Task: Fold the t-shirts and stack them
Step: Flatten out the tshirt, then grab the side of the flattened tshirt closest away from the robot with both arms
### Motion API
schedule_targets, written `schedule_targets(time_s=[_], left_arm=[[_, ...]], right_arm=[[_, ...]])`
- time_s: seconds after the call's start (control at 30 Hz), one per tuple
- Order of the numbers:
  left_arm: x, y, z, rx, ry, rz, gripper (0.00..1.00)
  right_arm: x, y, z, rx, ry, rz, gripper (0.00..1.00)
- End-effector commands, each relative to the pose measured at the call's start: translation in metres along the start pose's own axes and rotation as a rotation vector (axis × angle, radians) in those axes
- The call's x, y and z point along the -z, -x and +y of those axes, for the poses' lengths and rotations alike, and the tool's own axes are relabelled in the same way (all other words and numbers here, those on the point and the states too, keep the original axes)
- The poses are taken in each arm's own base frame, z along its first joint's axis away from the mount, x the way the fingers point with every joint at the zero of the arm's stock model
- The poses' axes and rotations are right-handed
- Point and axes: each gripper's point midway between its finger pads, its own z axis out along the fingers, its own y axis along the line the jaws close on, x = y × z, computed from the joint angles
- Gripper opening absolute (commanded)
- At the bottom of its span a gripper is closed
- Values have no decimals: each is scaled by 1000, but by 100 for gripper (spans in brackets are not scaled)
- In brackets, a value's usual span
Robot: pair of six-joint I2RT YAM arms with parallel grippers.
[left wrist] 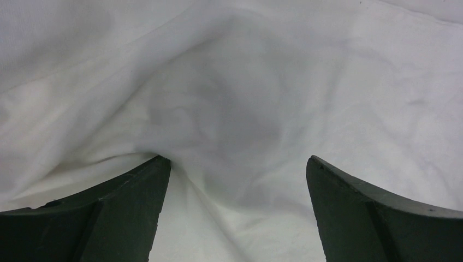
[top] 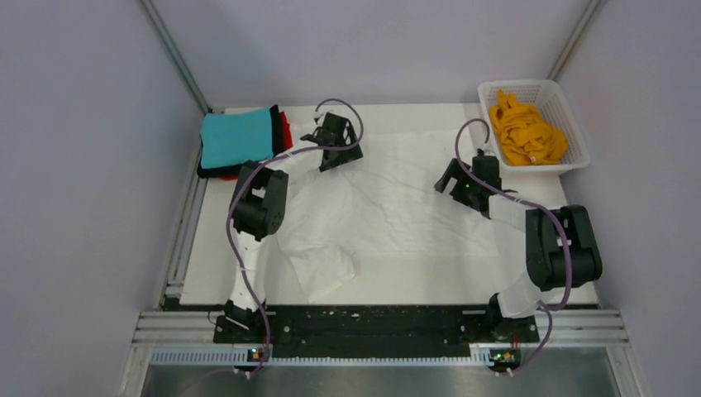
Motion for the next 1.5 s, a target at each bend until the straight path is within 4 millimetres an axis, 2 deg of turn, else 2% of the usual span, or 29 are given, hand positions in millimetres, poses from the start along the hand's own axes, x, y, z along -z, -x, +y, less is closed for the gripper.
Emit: schedule_targets(time_s=[0.0, 0.17, 0.23, 0.3, 0.37, 0.5, 0.6, 0.73, 0.77, 0.83, 0.93, 1.0, 1.07, 1.2, 1.3, 1.47], left_arm=[[-38, -15, -7, 28, -44, 99, 99], [-58, 8, -17, 61, -76, 71, 99], [-56, 18, -23, 61, -95, 53, 99], [-45, 27, -38, 50, -159, 49, 99], [-26, 41, -54, 31, -218, 32, 99], [23, 71, -70, -10, -258, -38, 99], [68, 73, -71, -36, -264, -54, 99], [127, 42, -60, -47, -267, -61, 99], [142, 23, -49, -40, -257, -44, 99], [163, -3, -29, -13, -218, -48, 99], [188, -51, 4, 6, -172, -34, 99], [204, -84, 24, 20, -144, -17, 99], [215, -119, 45, 19, -121, 14, 99], [232, -170, 84, 28, -58, 72, 98], [237, -202, 98, 15, -64, 124, 92], [235, -246, 113, -23, -33, 245, 78]], right_arm=[[-12, -6, -41, -54, -145, 66, 99], [-26, 31, -31, -15, -136, 10, 99], [-27, 36, -28, 0, -136, 14, 99], [-23, 47, -22, 19, -119, -3, 99], [-14, 58, -11, 51, -85, -22, 99], [25, 79, 7, 94, -41, -72, 99], [59, 80, 9, 84, -28, -124, 99], [96, 66, 10, 52, 25, -194, 99], [102, 61, 8, 43, 30, -209, 99], [112, 53, 2, -5, 29, -242, 99], [129, 45, -2, -93, 52, -307, 99], [137, 37, 0, -78, 95, -332, 99], [144, 29, 0, -29, 135, -354, 99], [152, 21, -17, -49, 77, -389, 99], [153, 14, -24, -50, 52, -381, 99], [151, 11, -30, -58, 10, -352, 99]])
